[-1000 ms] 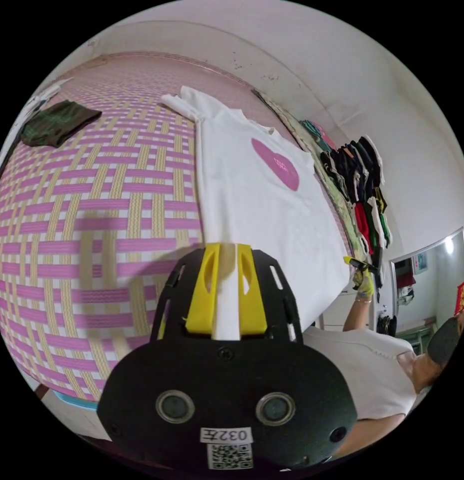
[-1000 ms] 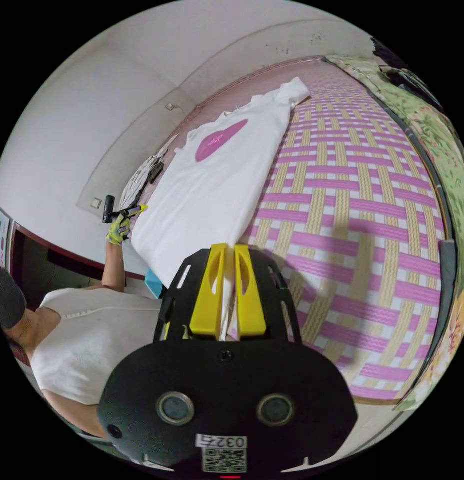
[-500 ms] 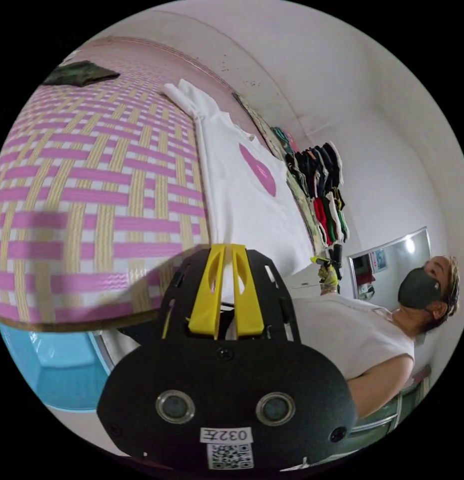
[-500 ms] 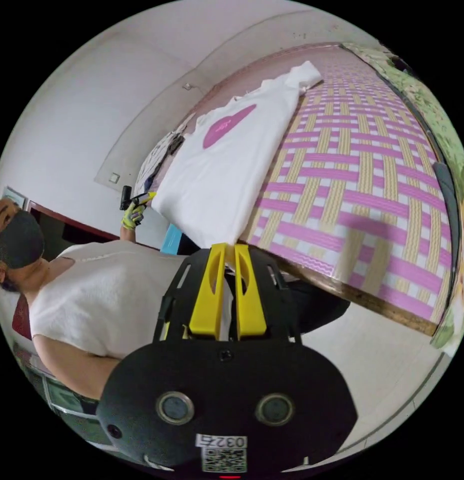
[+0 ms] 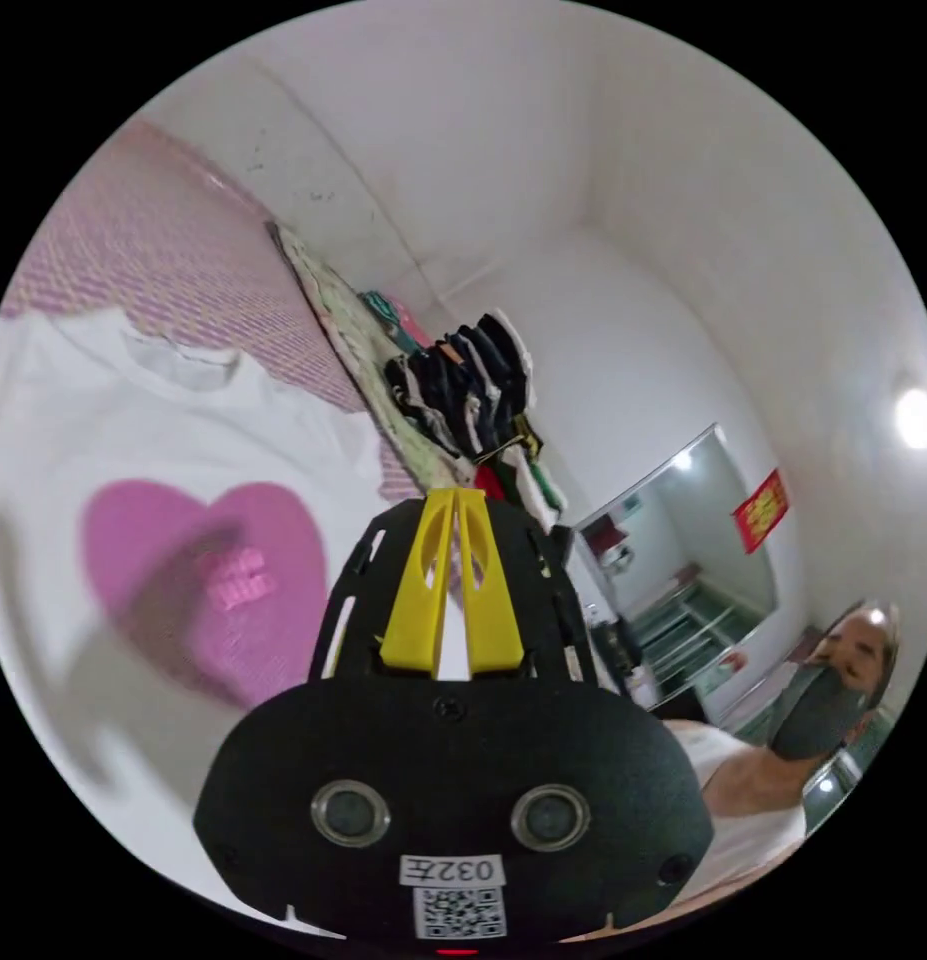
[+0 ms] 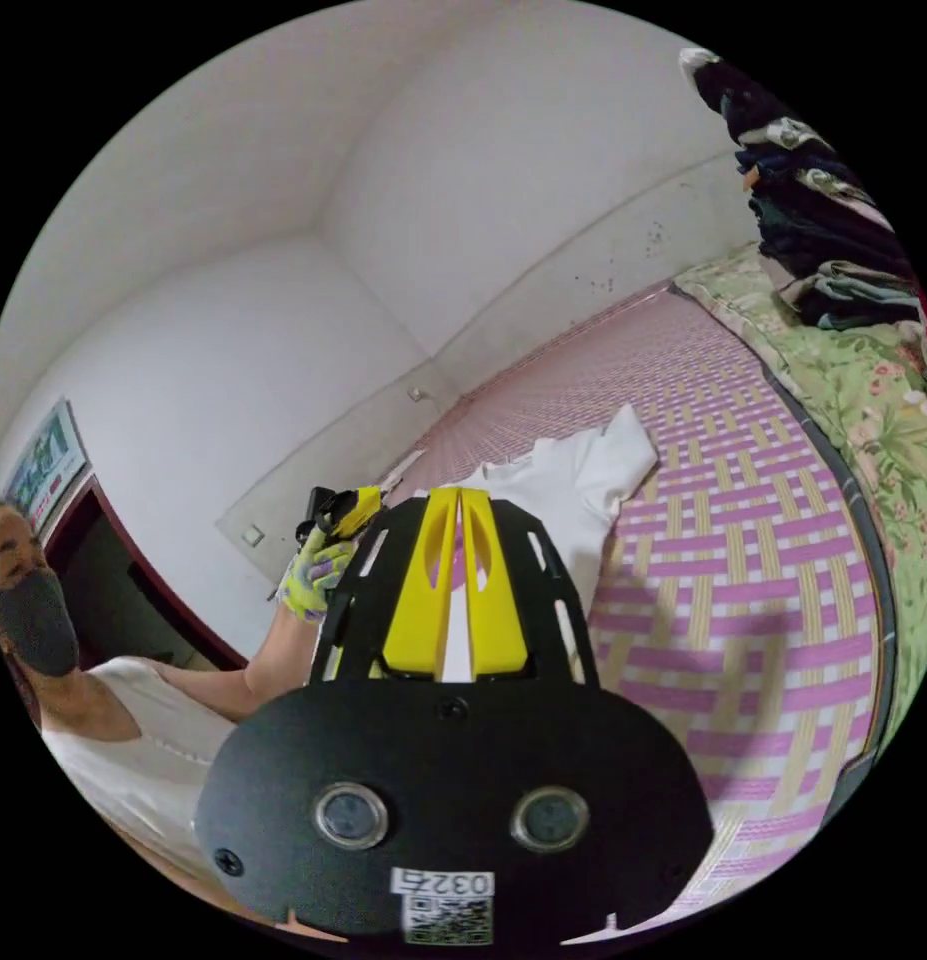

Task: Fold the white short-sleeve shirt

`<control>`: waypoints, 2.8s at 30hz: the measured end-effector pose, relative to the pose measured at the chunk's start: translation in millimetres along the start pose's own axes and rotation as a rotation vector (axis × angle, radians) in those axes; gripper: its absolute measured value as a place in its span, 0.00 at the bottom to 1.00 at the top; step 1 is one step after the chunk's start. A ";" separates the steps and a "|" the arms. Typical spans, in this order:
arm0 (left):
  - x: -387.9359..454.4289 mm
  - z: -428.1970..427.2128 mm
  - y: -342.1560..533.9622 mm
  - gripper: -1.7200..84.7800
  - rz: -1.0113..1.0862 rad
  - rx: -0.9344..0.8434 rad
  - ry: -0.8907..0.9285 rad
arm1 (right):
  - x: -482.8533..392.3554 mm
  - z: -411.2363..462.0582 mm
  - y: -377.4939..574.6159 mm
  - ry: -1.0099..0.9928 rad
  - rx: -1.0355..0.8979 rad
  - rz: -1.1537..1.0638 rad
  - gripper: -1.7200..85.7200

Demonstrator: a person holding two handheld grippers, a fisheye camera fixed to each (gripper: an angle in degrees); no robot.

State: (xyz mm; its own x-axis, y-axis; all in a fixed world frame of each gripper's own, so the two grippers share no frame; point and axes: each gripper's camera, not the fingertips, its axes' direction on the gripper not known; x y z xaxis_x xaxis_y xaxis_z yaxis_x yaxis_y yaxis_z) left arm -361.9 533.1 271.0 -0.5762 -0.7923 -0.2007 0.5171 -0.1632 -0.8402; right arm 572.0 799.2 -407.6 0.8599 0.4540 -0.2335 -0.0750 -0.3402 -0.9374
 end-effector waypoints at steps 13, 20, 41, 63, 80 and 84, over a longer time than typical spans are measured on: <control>-68.0 39.7 -52.1 0.01 -0.205 -0.128 -0.216 | 162.0 95.7 -104.2 0.029 -0.236 0.429 0.12; -75.7 17.9 -66.8 0.01 -0.336 -0.086 -0.273 | 28.5 134.2 -144.7 -0.028 -0.238 -0.093 0.05; -60.4 -26.8 -103.2 0.01 -0.497 0.004 -0.227 | -20.3 245.4 -145.7 0.416 -0.630 -0.103 0.13; -22.8 -27.7 -105.2 0.01 -0.515 0.021 -0.192 | -53.7 115.7 -146.6 0.352 -0.187 -0.140 0.04; 18.3 -1.3 -93.2 0.01 -0.406 0.070 -0.172 | 14.4 60.8 -76.8 0.507 -0.273 0.067 0.05; 75.1 -12.9 -94.1 0.01 -0.255 0.111 -0.225 | 0.1 92.9 -79.5 0.364 -0.342 0.046 0.07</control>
State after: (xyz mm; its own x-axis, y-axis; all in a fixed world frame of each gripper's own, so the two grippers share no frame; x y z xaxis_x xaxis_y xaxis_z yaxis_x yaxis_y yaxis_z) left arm -462.0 496.5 328.5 -0.5481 -0.8255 0.1346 0.4476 -0.4255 -0.7865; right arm 531.1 902.8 -357.1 0.9846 0.1360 -0.1097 0.0008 -0.6311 -0.7757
